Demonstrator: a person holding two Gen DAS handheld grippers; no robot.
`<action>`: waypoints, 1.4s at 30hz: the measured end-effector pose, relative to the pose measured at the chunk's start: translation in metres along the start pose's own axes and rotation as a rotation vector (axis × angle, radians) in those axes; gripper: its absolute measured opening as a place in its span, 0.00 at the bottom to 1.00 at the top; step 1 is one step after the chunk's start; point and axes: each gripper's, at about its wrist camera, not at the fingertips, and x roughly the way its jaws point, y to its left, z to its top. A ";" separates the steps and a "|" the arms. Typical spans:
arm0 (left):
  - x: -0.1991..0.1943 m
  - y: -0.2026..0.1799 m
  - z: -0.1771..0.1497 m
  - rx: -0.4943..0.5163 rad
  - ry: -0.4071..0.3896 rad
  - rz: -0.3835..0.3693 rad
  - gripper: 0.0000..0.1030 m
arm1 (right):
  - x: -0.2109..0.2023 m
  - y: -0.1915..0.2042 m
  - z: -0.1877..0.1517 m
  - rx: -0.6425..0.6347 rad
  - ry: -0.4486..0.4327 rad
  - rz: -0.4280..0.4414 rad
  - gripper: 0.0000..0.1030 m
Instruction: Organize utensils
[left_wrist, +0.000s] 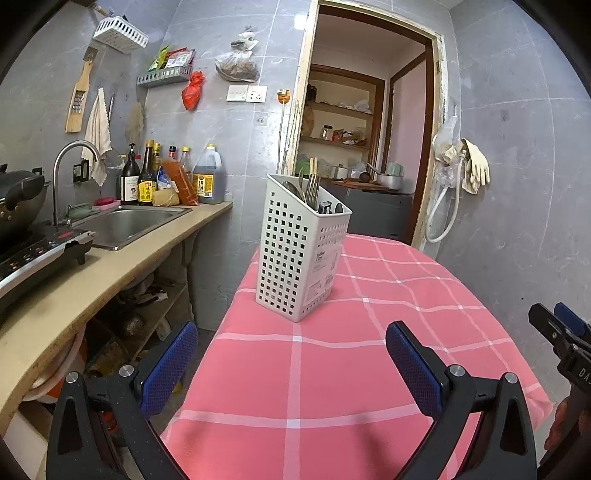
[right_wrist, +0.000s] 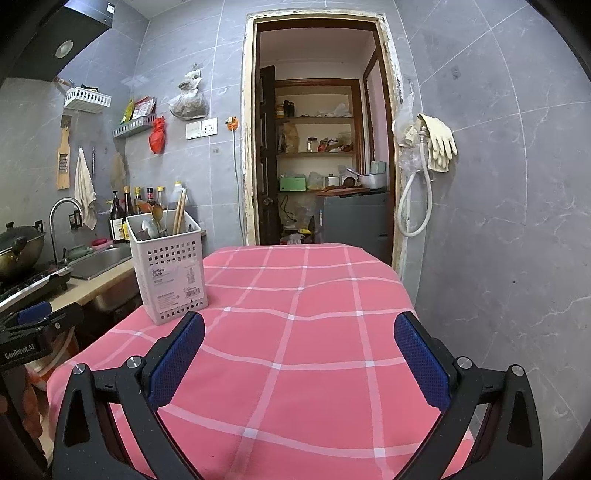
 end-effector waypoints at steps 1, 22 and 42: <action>0.000 0.000 0.000 0.004 -0.001 0.002 1.00 | 0.000 0.000 0.000 0.000 -0.001 0.001 0.98; 0.000 -0.001 0.001 0.000 0.002 0.003 1.00 | -0.002 0.002 0.004 -0.006 -0.013 -0.002 0.98; 0.000 -0.002 0.000 0.000 0.003 0.003 1.00 | -0.004 0.002 0.009 -0.005 -0.022 -0.007 0.98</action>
